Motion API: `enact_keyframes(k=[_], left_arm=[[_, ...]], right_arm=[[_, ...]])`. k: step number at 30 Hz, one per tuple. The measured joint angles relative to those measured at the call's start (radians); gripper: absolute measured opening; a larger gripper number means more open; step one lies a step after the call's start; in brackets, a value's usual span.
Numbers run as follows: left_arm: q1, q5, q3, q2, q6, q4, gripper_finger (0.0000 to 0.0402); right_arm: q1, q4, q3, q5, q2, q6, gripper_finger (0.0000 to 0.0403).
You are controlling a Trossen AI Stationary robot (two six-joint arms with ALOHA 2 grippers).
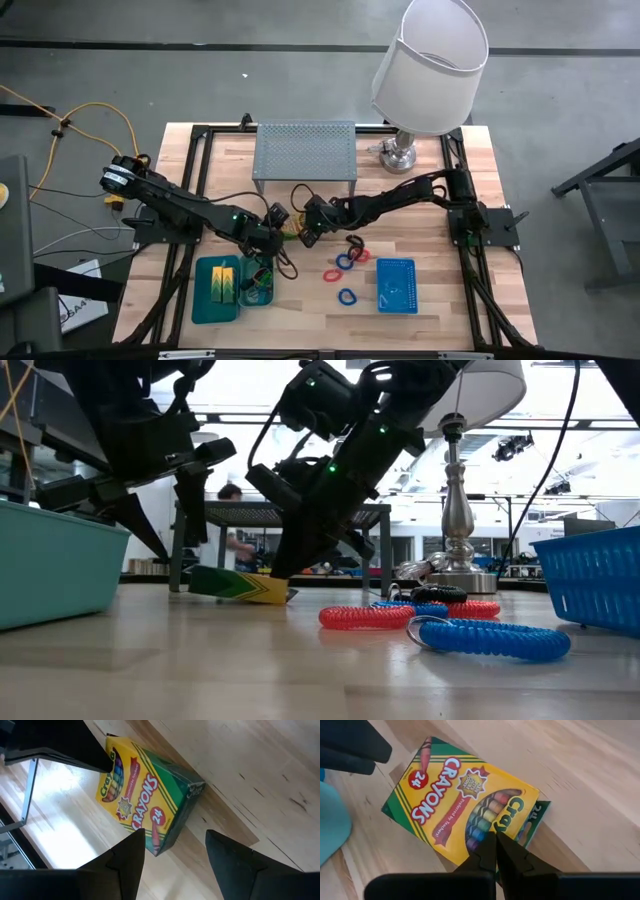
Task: Pick & Place Office Desk Supplies
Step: Put the box of crayons into the light blue bin
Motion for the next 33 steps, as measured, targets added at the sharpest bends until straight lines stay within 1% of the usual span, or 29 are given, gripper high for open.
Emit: enact_keyframes(k=[9,20,23,27,33], left_arm=[[0.009,0.000,0.000,0.008,0.003,0.021,0.0199],[0.026,-0.003,0.000,0.088,0.034,0.048,0.0199],[0.026,-0.013,0.000,0.101,0.038,0.071,0.0199],[0.026,-0.061,0.000,0.101,0.051,0.082,0.0199],[0.025,-0.064,0.000,0.101,0.056,0.082,0.0199]], right_arm=[[0.002,-0.007,0.000,0.010,-0.001,0.022,0.0002],[0.013,-0.020,0.000,0.049,0.000,0.049,0.0002],[0.013,-0.021,-0.001,0.045,0.000,0.056,0.0002],[0.013,-0.021,-0.001,0.045,0.000,0.056,0.0002],[0.012,-0.018,-0.001,0.042,0.000,0.056,0.0002]])
